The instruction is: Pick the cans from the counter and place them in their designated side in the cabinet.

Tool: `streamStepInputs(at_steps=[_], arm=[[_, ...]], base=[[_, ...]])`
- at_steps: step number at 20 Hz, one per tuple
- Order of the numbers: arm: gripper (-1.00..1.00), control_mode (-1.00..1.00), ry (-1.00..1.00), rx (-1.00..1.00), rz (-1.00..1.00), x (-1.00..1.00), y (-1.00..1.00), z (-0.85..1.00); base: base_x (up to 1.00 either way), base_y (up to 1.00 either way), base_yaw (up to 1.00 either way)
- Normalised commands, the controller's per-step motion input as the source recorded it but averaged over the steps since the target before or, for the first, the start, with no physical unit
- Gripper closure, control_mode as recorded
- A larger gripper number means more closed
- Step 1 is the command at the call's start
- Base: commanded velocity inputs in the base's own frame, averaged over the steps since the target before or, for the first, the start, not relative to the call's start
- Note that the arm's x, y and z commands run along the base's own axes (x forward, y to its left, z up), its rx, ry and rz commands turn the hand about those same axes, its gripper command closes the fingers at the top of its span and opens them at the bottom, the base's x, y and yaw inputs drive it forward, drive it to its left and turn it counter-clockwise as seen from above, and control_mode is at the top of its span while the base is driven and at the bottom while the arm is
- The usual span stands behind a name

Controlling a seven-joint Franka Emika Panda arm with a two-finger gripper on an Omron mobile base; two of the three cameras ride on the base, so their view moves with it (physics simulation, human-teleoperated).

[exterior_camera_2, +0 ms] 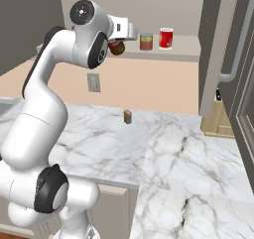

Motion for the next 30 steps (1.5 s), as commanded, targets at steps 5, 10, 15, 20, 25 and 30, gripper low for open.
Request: streamStepInputs(at_steps=[5,10,15,20,25,30], arm=[[1.00,-1.00,0.00,0.00,0.00,0.17,-0.02,0.01],[1.00,-1.00,0.00,0.00,0.00,0.20,-0.04,0.00],[1.00,-1.00,0.01,0.00,0.00,0.19,-0.06,0.02],[1.00,-1.00,0.02,0.00,0.00,0.15,-0.04,0.04],[1.00,-1.00,0.02,0.00,0.00,0.10,-0.03,0.01],[1.00,-1.00,0.01,0.00,0.00,0.07,-0.05,0.00]], base=[[0.00,0.00,0.00],[0.00,0.00,0.00],[0.00,0.00,0.00],[0.00,0.00,0.00],[0.00,0.00,0.00],[0.00,0.00,0.00]])
